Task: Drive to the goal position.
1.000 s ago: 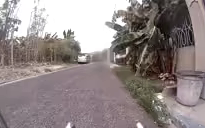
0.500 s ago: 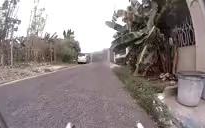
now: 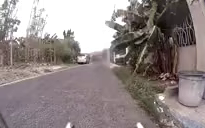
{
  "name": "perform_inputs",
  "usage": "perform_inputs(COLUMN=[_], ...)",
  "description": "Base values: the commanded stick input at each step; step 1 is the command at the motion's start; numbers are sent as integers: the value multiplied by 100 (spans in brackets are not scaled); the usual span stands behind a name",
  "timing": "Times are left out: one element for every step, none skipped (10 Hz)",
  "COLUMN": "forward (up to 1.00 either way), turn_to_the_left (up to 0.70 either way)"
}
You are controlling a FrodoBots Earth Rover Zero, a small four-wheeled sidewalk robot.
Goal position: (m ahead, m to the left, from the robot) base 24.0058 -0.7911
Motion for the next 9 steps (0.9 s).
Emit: perform_inputs(forward=[9,10,9,10,10,9,10,10,9], turn_to_the_left=[1,1,1,1,1,1,1,1,1])
